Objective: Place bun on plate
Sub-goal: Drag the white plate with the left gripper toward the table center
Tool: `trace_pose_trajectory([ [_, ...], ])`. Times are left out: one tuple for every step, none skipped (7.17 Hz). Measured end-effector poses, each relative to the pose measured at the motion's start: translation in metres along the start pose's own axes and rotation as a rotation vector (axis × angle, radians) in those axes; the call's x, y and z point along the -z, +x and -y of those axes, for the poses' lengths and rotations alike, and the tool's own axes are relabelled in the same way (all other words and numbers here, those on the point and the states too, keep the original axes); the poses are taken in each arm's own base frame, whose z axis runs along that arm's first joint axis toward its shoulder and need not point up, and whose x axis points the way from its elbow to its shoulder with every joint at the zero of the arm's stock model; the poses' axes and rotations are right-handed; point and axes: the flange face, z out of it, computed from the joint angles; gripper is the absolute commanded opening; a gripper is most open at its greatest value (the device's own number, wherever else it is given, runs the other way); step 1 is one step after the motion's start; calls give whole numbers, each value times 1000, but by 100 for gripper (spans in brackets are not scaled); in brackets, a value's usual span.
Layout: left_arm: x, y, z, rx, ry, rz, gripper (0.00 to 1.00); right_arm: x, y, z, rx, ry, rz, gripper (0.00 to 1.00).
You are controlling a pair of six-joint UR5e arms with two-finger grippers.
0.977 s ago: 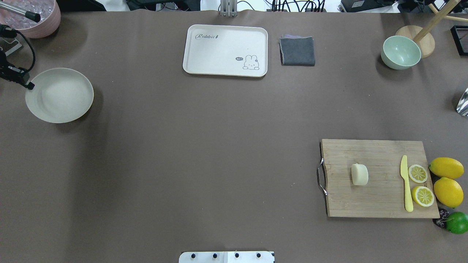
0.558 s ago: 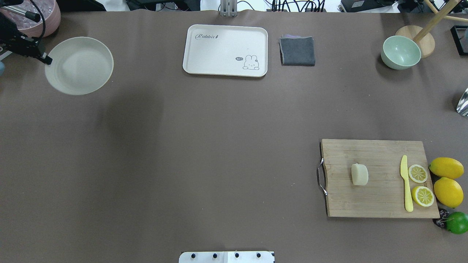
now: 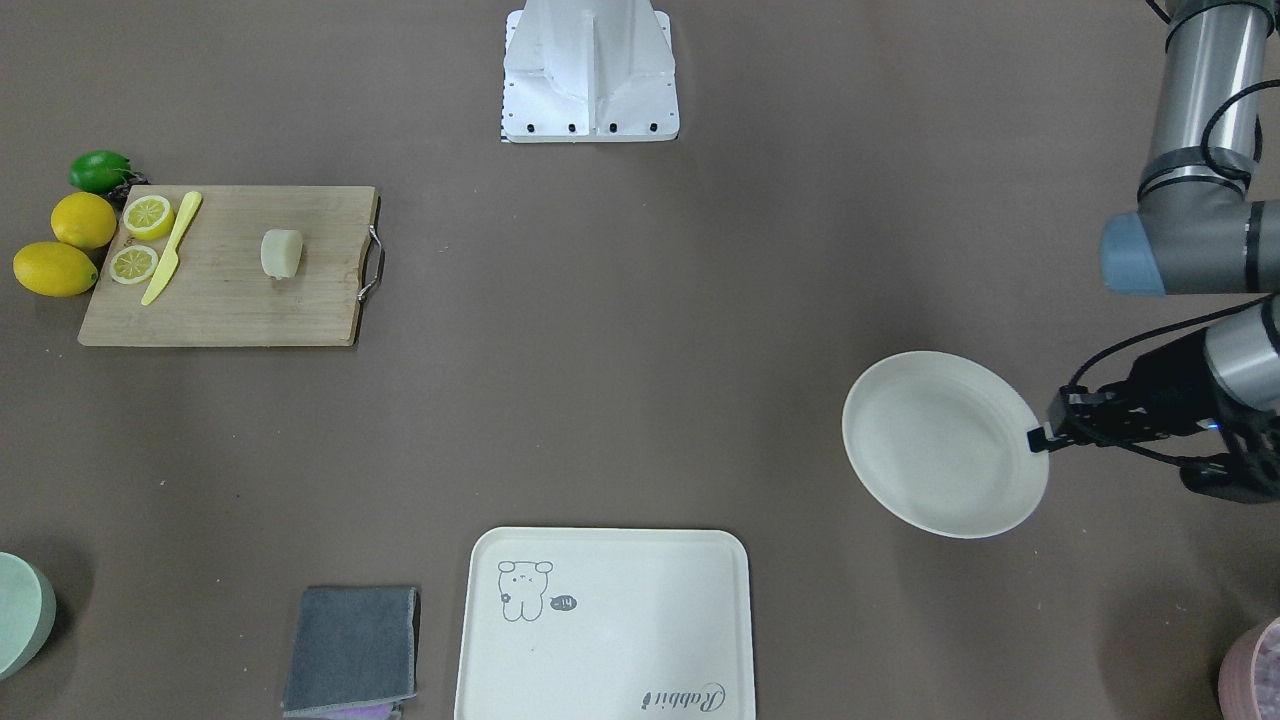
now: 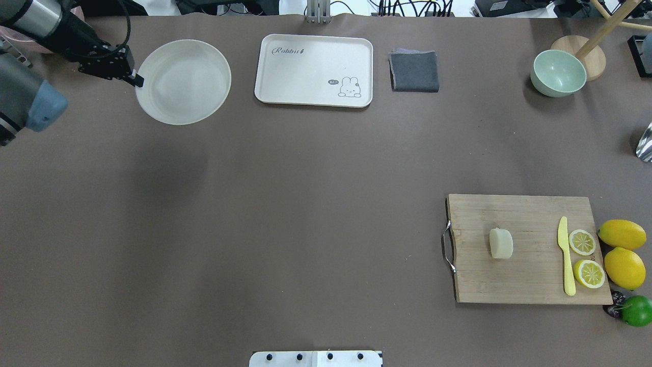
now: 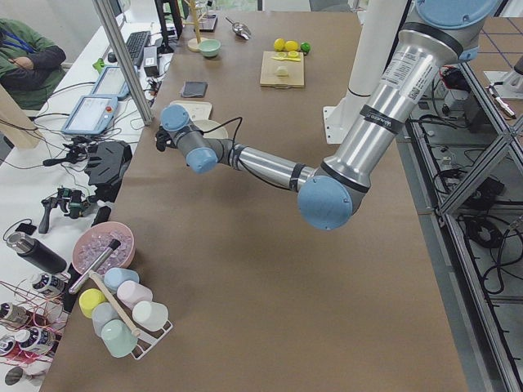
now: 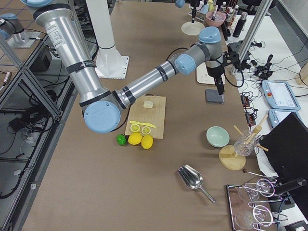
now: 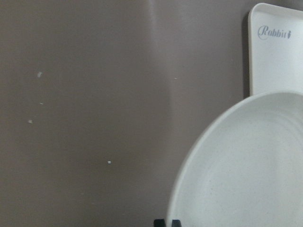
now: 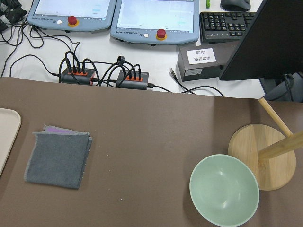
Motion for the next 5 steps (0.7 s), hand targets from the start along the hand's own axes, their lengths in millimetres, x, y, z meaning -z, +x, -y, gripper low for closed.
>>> trace_pose_trajectory([
  [-34,43,-25,13,28,-15,0,-2,2,-1,-3,-4,-1,100],
  [-64,83,-54,10,60,-31,0,-8,7,-5,-11,-14,-9,100],
  [-93,121,-88,-5,90,-47,0,-13,14,-11,-19,-27,-16,100],
  [-119,154,-124,-23,100,-65,0,-17,19,-16,-25,-38,-17,100],
  [-143,180,-155,-38,98,-80,0,-21,24,-21,-30,-48,-18,100],
])
